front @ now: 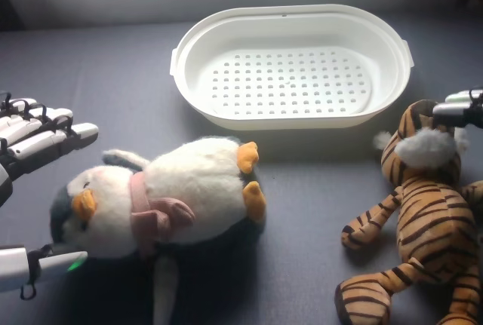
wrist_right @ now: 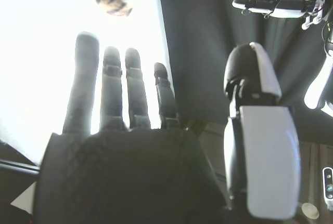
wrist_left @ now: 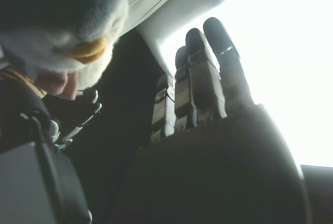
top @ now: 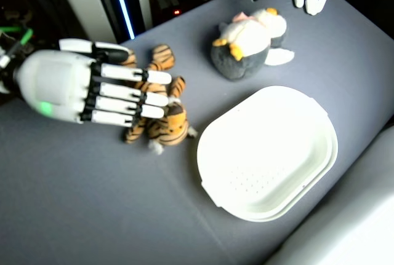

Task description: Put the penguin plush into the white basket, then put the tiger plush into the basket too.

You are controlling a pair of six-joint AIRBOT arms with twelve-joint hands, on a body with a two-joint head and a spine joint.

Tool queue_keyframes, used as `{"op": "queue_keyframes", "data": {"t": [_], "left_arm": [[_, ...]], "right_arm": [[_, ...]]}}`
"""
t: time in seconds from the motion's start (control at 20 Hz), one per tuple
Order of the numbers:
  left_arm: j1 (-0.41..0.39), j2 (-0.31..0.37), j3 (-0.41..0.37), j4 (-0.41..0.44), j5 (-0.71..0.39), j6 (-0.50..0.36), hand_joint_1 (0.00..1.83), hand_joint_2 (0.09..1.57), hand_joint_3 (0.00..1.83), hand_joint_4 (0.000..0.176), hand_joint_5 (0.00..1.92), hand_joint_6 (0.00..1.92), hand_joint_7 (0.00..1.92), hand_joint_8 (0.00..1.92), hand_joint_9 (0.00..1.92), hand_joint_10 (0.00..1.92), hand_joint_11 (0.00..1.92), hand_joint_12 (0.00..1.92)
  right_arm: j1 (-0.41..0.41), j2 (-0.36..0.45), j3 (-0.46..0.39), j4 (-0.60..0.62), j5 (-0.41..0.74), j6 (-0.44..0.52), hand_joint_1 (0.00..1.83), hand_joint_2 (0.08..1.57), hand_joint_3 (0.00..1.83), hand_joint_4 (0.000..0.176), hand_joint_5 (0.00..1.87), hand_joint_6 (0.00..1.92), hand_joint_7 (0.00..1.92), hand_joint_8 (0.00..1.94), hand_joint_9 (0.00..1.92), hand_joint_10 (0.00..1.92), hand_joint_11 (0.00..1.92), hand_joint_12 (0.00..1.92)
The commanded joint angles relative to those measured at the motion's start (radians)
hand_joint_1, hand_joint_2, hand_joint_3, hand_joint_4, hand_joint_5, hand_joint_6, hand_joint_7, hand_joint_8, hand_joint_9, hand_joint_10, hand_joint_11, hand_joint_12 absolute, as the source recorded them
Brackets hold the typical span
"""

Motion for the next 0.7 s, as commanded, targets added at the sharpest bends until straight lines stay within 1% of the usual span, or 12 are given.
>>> {"op": "queue_keyframes", "data": {"t": [0.0,0.05,0.15,0.2,0.25,0.35,0.4,0.45,0.5,0.55,0.6,0.65], "left_arm": [[0.0,0.005,0.006,-0.003,-0.12,-0.003,0.68,0.94,0.0,0.129,0.3,0.0,0.2,0.01,0.17,0.02,0.0,0.38],[0.0,0.005,0.006,-0.003,-0.119,-0.003,0.7,0.93,0.0,0.131,0.3,0.0,0.2,0.0,0.18,0.02,0.0,0.4],[-0.002,0.004,0.01,0.0,-0.103,-0.002,0.68,0.92,0.0,0.132,0.28,0.0,0.19,0.0,0.19,0.01,0.0,0.5],[-0.009,0.001,0.017,0.005,-0.079,-0.001,0.65,0.9,0.0,0.152,0.25,0.0,0.19,0.0,0.21,0.01,0.0,0.47],[-0.02,-0.003,0.024,0.01,-0.048,0.01,0.64,0.89,0.0,0.156,0.22,0.0,0.17,0.0,0.2,0.0,0.0,0.36],[-0.055,-0.01,0.035,0.015,0.021,0.054,0.62,0.84,0.0,0.156,0.23,0.0,0.18,0.0,0.24,0.01,0.0,0.51],[-0.083,-0.019,0.042,0.016,0.068,0.087,0.65,0.82,0.0,0.169,0.21,0.0,0.17,0.0,0.24,0.0,0.0,0.54],[-0.113,-0.036,0.056,0.015,0.116,0.113,0.67,0.81,0.0,0.161,0.21,0.0,0.18,0.0,0.27,0.01,0.0,0.6],[-0.136,-0.054,0.069,0.011,0.14,0.128,0.72,0.79,0.0,0.134,0.24,0.01,0.18,0.0,0.26,0.0,0.0,0.61],[-0.156,-0.072,0.081,0.009,0.163,0.139,0.75,0.77,0.0,0.118,0.26,0.01,0.18,0.0,0.27,0.0,0.0,0.7],[-0.171,-0.086,0.091,0.009,0.182,0.144,0.74,0.74,0.0,0.1,0.27,0.0,0.17,0.0,0.26,0.0,0.0,0.77],[-0.196,-0.108,0.109,0.013,0.215,0.146,0.73,0.73,0.0,0.1,0.26,0.0,0.17,0.0,0.26,0.0,0.0,0.81]], "right_arm": [[0.002,0.0,0.005,0.026,0.118,0.013,0.51,1.25,0.0,0.104,0.41,0.0,0.34,0.0,0.32,0.0,0.27,0.25],[0.002,0.0,0.004,0.026,0.118,0.013,0.52,1.25,0.0,0.113,0.4,0.0,0.34,0.0,0.32,0.0,0.26,0.24],[0.002,0.0,0.004,0.026,0.118,0.015,0.53,1.25,0.0,0.107,0.4,0.0,0.34,0.0,0.31,0.0,0.25,0.23],[0.002,0.0,0.004,0.026,0.118,0.015,0.55,1.25,0.0,0.108,0.41,0.0,0.36,0.01,0.31,0.0,0.24,0.22],[0.002,0.0,0.004,0.026,0.118,0.016,0.56,1.25,0.0,0.11,0.41,0.0,0.35,0.0,0.31,0.0,0.24,0.21],[0.002,0.0,0.005,0.026,0.117,0.016,0.58,1.25,0.0,0.105,0.41,0.0,0.35,0.0,0.32,0.0,0.26,0.21],[0.002,0.0,0.005,0.026,0.117,0.016,0.59,1.25,0.0,0.1,0.41,0.0,0.35,0.0,0.31,0.0,0.25,0.2],[0.002,0.0,0.005,0.026,0.117,0.016,0.57,1.25,0.0,0.102,0.42,0.0,0.35,0.0,0.32,0.0,0.26,0.19],[0.002,0.0,0.005,0.026,0.117,0.016,0.58,1.25,0.0,0.078,0.43,0.0,0.35,0.0,0.32,0.0,0.27,0.18],[0.002,0.0,0.005,0.026,0.117,0.018,0.58,1.25,0.0,0.069,0.43,0.0,0.36,0.0,0.33,0.0,0.3,0.14],[0.002,0.0,0.005,0.026,0.117,0.019,0.59,1.25,0.0,0.067,0.43,0.0,0.35,0.0,0.32,0.0,0.3,0.12],[0.002,0.0,0.005,0.026,0.117,0.02,0.59,1.25,0.0,0.074,0.43,0.0,0.35,0.0,0.33,0.0,0.3,0.12]]}}
